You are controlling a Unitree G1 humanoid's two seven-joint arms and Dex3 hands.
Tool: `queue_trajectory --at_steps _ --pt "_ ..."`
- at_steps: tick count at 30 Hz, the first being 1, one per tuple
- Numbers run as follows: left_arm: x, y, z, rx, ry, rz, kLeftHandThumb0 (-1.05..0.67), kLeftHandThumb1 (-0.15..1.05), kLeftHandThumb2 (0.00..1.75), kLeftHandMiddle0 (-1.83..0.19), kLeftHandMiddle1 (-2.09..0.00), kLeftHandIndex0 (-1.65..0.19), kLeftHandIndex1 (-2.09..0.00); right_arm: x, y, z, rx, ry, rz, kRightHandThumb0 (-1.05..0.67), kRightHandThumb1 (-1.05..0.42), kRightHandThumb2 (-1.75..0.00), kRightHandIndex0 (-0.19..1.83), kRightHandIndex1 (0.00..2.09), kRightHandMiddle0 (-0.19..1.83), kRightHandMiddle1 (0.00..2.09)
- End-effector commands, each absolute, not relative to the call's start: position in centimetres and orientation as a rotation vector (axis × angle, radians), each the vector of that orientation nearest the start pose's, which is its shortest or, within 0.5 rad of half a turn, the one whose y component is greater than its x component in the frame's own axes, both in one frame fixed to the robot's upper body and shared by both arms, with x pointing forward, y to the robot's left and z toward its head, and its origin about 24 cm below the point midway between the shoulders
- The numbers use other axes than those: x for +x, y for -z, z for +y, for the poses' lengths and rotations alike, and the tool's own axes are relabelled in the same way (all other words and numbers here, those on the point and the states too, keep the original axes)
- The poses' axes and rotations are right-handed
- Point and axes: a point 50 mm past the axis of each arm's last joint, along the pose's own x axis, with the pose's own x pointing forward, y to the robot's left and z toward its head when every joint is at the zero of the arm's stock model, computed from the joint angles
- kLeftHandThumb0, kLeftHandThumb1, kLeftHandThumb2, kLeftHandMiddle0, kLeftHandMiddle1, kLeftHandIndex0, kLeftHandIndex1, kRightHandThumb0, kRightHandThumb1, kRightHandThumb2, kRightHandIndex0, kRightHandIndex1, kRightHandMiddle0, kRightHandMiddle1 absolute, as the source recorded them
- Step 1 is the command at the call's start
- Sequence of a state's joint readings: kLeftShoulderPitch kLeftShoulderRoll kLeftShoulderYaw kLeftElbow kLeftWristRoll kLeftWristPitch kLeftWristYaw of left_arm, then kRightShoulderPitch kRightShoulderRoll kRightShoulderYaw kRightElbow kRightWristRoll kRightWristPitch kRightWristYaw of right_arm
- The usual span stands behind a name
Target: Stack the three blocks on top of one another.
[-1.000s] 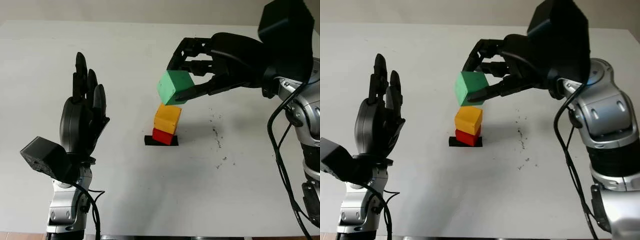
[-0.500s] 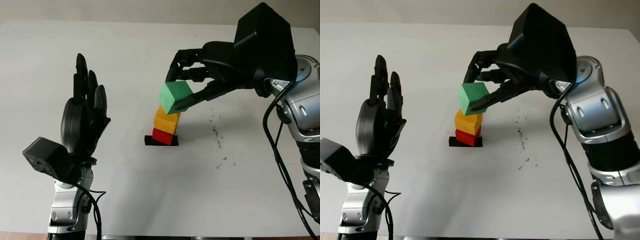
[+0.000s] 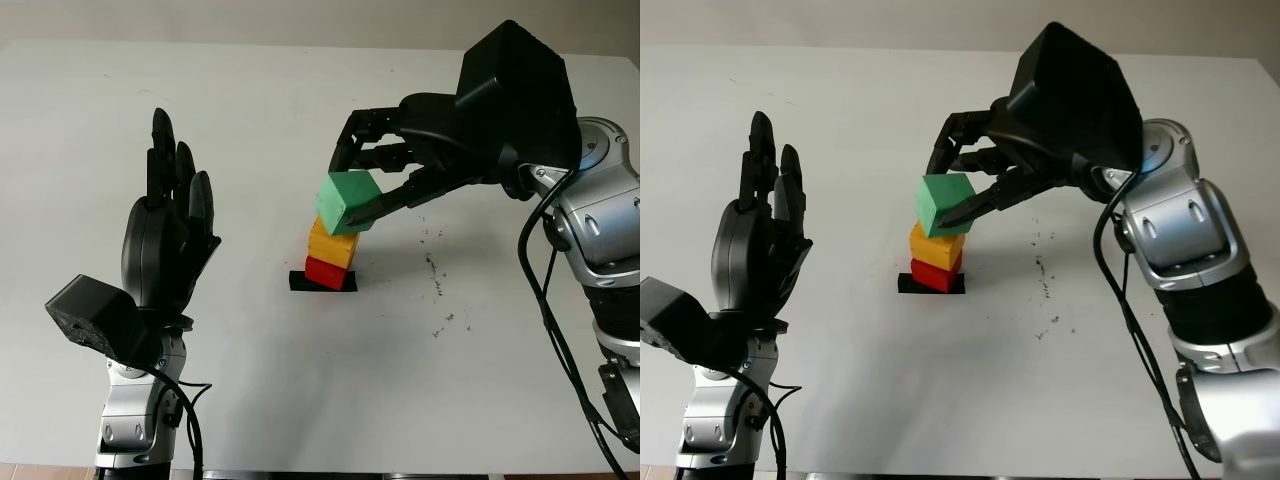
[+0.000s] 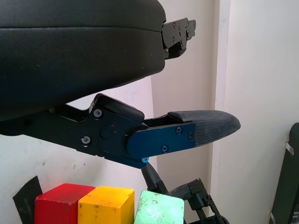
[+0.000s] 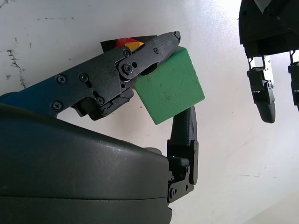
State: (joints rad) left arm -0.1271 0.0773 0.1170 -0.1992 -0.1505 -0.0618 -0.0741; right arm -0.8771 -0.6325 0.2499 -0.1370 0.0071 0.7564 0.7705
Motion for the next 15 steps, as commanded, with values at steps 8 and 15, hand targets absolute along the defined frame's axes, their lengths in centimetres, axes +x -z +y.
queue_trajectory --at_steps 8,15 --pt "26.39 -12.91 17.63 -0.051 0.013 -0.402 -0.75 1.05 0.57 0.19 0.00 0.19 0.00 32.87 -24.68 -13.22 -0.755 -0.724 0.040 -0.49 -0.95 -0.05 0.27 0.06 0.32 1.65" --pt "26.29 -12.87 17.67 -0.052 0.015 -0.405 -0.75 1.05 0.57 0.19 0.00 0.19 0.00 33.04 -24.38 -13.07 -0.774 -0.728 0.047 -0.49 -0.95 -0.05 0.25 0.05 0.31 1.64"
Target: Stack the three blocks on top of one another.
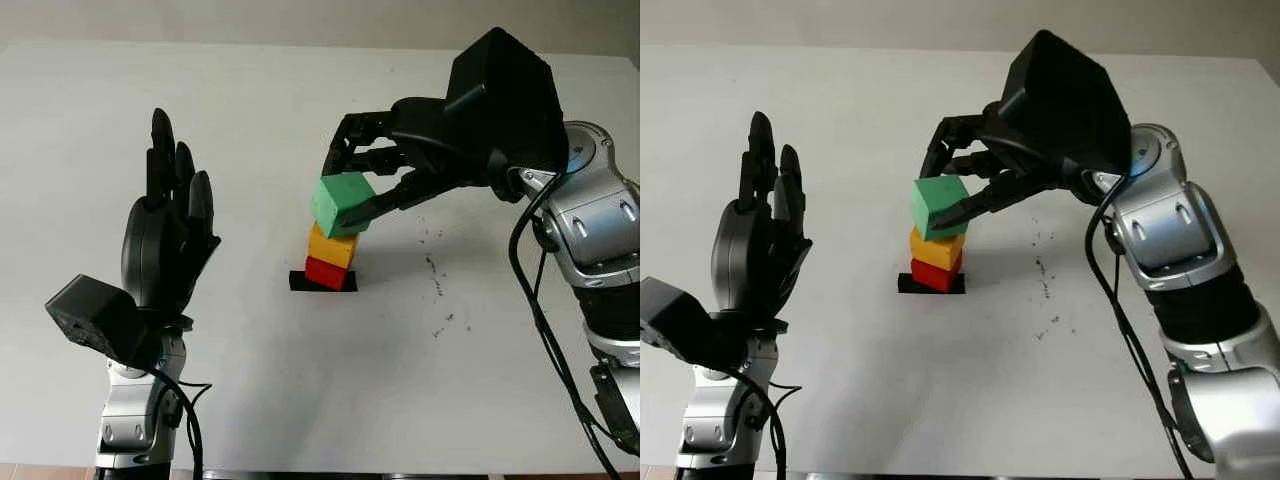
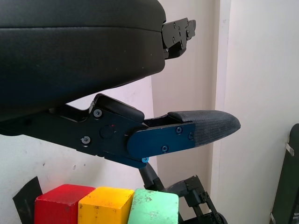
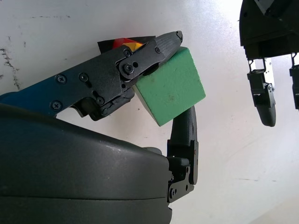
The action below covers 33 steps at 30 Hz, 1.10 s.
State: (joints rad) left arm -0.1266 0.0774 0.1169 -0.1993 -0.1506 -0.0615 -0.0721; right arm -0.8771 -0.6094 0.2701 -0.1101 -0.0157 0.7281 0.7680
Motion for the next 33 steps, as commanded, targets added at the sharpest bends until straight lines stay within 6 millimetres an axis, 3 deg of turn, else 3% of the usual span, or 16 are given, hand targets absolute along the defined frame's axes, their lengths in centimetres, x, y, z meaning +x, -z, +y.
queue_trajectory --at_steps 1,10,14,15,23,29,33 --pt "26.3 -12.9 17.7 -0.050 0.016 -0.405 -0.75 1.05 0.57 0.19 0.00 0.19 0.00 33.0 -24.4 -13.1 -0.776 -0.727 0.048 -0.48 -0.95 -0.05 0.25 0.05 0.31 1.63" --pt "26.1 -12.8 17.7 -0.045 0.013 -0.398 -0.75 1.05 0.56 0.19 0.00 0.19 0.00 32.8 -24.1 -13.1 -0.795 -0.766 0.058 -0.48 -0.94 -0.05 0.22 0.04 0.27 1.62" --pt "26.1 -12.7 17.6 -0.053 0.016 -0.396 -0.75 1.05 0.55 0.19 0.00 0.19 0.00 32.7 -24.2 -13.2 -0.817 -0.804 0.069 -0.53 -0.93 -0.05 0.17 0.03 0.09 1.37" --pt "26.1 -12.7 17.6 -0.052 0.015 -0.395 -0.74 1.05 0.55 0.19 0.00 0.19 0.00 32.6 -24.2 -13.2 -0.823 -0.812 0.072 -0.57 -0.92 -0.05 0.14 0.02 0.04 1.22" --pt "26.2 -12.7 17.5 -0.052 0.015 -0.395 -0.75 1.05 0.54 0.19 0.00 0.19 0.00 32.3 -24.7 -13.3 -0.826 -0.865 0.065 -0.67 -0.90 -0.05 -0.01 0.02 -0.03 0.68" --pt "26.3 -12.6 17.4 -0.042 0.006 -0.391 -0.76 1.05 0.54 0.19 0.00 0.19 0.00 31.8 -25.7 -13.6 -0.844 -0.895 -0.010 -0.77 -0.91 -0.05 -0.18 0.00 -0.19 0.08" --pt "26.4 -12.6 17.4 -0.055 0.002 -0.393 -0.76 1.05 0.53 0.19 0.00 0.19 0.00 31.6 -26.5 -14.6 -0.823 -0.866 -0.121 -0.82 -0.90 -0.05 -0.19 0.00 -0.19 0.00"
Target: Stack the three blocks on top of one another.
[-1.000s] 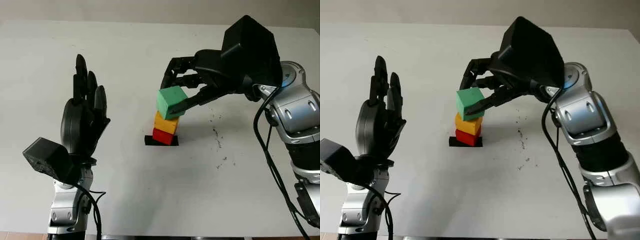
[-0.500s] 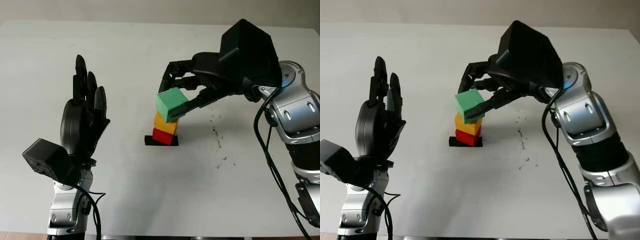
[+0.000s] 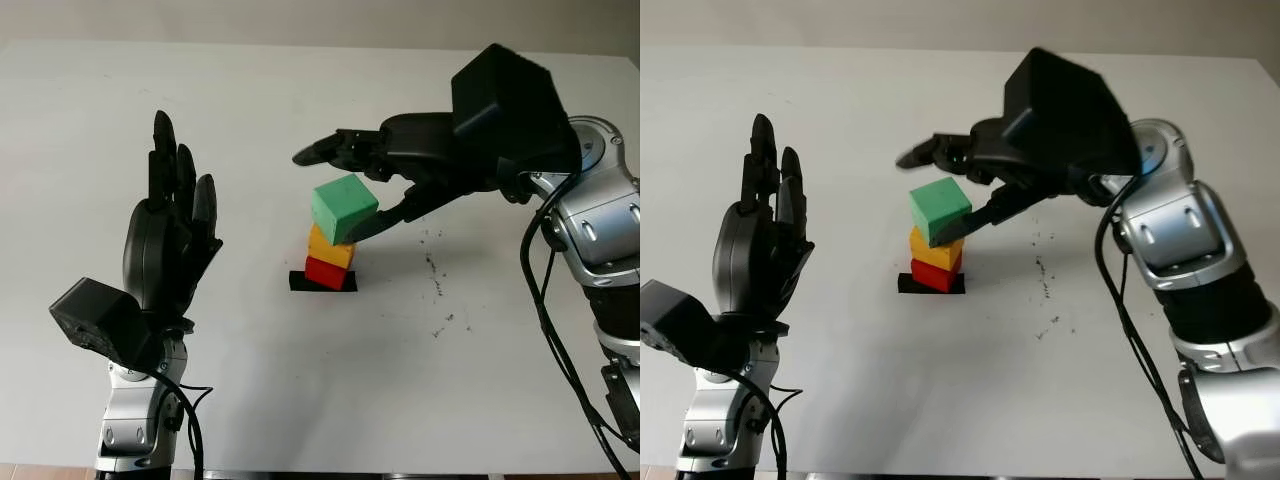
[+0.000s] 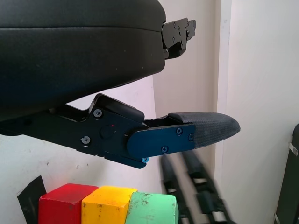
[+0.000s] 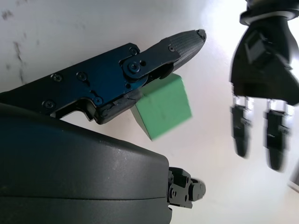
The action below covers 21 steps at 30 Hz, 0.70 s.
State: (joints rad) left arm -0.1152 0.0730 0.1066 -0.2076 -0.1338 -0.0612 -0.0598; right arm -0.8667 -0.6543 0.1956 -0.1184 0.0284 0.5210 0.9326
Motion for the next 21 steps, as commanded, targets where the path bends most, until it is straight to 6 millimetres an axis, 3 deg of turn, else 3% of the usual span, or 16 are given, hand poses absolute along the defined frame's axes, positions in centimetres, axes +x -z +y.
queue_trajectory --at_steps 1,4,6,10,13,17,21 --pt "26.4 -12.6 17.4 -0.056 0.001 -0.393 -0.75 1.05 0.54 0.19 0.00 0.19 0.00 31.6 -26.7 -14.9 -0.821 -0.855 -0.141 -0.84 -0.91 -0.05 -0.19 0.00 -0.19 0.00" --pt "26.5 -12.6 17.5 -0.051 -0.004 -0.398 -0.75 1.05 0.54 0.19 0.00 0.19 0.00 31.6 -27.5 -15.9 -0.747 -0.809 -0.170 -0.85 -0.90 -0.05 -0.19 0.00 -0.19 0.00" --pt "26.5 -12.6 17.6 -0.046 -0.003 -0.399 -0.75 1.05 0.54 0.19 0.00 0.19 0.00 31.5 -27.8 -17.2 -0.661 -0.696 -0.222 -0.88 -0.97 -0.08 -0.19 0.00 -0.19 0.00" --pt "26.5 -12.6 17.8 -0.046 -0.008 -0.402 -0.75 1.05 0.55 0.19 0.00 0.19 0.00 31.3 -27.1 -18.8 -0.603 -0.532 -0.310 -0.89 -1.04 -0.37 -0.19 0.00 -0.19 0.00" --pt "26.5 -12.6 17.8 -0.055 -0.024 -0.402 -0.75 1.05 0.55 0.19 0.00 0.19 0.00 31.3 -25.2 -20.2 -0.524 -0.402 -0.324 -0.80 -1.05 -0.57 -0.19 0.00 -0.19 0.00" --pt "26.3 -12.5 18.2 -0.038 -0.019 -0.396 -0.75 1.05 0.55 0.19 0.00 0.19 0.00 31.3 -21.5 -21.1 -0.301 -0.315 -0.247 -0.75 -1.05 -0.59 -0.19 0.00 -0.19 0.00" --pt "26.3 -12.6 18.7 -0.036 -0.001 -0.388 -0.75 1.05 0.57 0.19 0.00 0.19 0.00 31.2 -18.4 -20.7 -0.131 -0.278 -0.155 -0.74 -1.05 -0.66 -0.19 0.00 -0.19 0.00"
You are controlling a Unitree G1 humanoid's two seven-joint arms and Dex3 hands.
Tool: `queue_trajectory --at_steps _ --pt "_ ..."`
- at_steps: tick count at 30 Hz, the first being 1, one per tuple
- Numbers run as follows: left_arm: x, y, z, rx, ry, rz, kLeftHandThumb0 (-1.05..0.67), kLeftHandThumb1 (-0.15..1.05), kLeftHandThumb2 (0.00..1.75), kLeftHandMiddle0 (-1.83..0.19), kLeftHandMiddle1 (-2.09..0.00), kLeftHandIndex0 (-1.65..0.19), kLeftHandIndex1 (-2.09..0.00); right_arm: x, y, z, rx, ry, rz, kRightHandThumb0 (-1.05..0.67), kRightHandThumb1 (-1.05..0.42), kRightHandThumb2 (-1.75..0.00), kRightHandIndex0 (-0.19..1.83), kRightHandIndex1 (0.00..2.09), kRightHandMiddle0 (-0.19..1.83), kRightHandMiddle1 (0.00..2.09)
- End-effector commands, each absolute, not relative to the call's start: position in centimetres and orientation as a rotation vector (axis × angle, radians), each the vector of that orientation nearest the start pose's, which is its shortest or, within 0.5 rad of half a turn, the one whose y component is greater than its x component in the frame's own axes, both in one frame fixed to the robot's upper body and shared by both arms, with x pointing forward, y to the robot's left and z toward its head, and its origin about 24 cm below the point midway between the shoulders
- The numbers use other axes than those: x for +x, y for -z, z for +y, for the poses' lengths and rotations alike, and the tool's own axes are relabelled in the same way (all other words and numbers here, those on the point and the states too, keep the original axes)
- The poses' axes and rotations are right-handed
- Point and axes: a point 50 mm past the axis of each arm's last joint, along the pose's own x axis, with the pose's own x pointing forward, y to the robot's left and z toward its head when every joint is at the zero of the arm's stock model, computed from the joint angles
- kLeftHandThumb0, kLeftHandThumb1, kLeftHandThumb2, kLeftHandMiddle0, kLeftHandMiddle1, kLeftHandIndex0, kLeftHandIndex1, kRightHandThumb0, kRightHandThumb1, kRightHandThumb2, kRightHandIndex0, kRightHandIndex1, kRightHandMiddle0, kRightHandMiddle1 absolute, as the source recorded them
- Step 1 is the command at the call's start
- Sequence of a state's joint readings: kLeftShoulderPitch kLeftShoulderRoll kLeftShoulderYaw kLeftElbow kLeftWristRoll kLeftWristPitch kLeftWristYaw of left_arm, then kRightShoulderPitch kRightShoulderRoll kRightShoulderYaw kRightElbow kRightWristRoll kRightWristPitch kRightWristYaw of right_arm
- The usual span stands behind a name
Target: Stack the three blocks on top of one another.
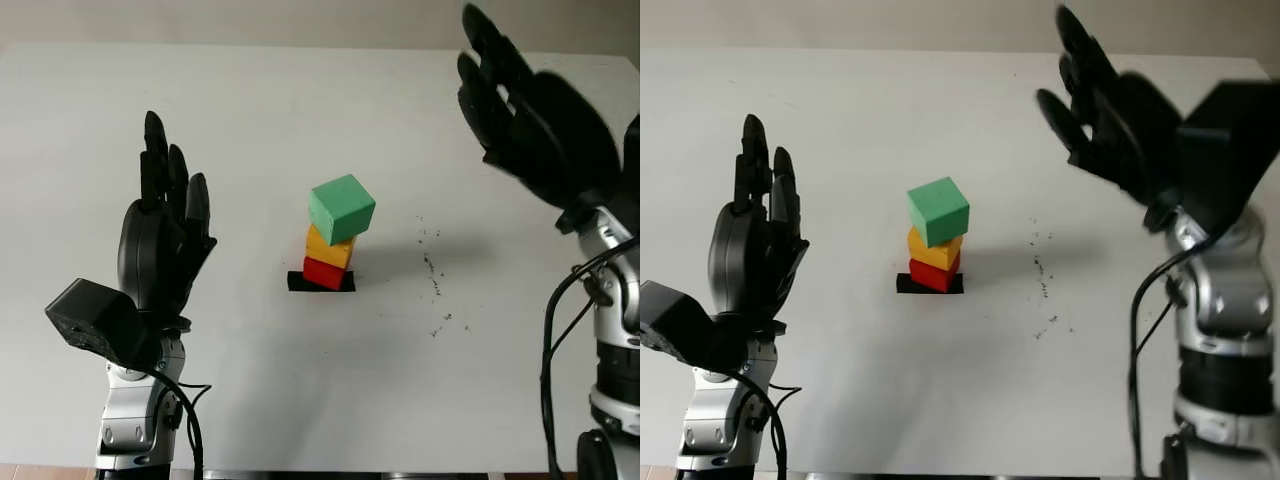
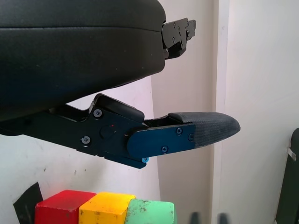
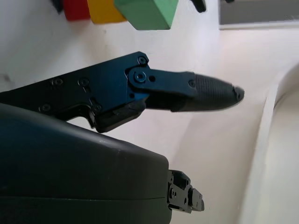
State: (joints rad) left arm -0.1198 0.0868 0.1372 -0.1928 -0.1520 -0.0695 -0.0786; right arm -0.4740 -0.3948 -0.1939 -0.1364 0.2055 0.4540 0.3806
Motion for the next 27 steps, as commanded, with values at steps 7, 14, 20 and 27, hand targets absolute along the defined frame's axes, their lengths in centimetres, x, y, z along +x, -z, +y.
queue_trajectory --at_steps 7,14,20,27 --pt "26.6 -12.6 19.1 -0.049 -0.002 -0.378 -0.76 1.05 0.55 0.19 0.00 0.19 0.00 30.4 -15.0 -19.2 0.045 -0.236 -0.072 -0.71 -1.05 -0.73 -0.19 0.00 -0.19 0.00" --pt "26.5 -12.1 19.2 -0.036 0.016 -0.357 -0.74 1.05 0.56 0.19 0.00 0.19 0.00 29.4 -12.6 -17.5 0.084 -0.217 -0.042 -0.68 -1.05 -0.74 -0.19 0.00 -0.19 0.00" --pt "26.5 -11.4 19.3 -0.005 0.048 -0.333 -0.75 1.05 0.54 0.19 -0.01 0.19 0.00 28.4 -11.5 -16.1 0.057 -0.170 -0.095 -0.68 -1.05 -0.76 -0.19 0.00 -0.19 0.00" --pt "26.0 -11.5 19.5 0.047 0.056 -0.321 -0.76 1.05 0.53 0.19 -0.03 0.17 -0.03 27.9 -11.4 -16.0 0.056 -0.160 -0.118 -0.69 -1.05 -0.76 -0.19 0.00 -0.19 0.00"
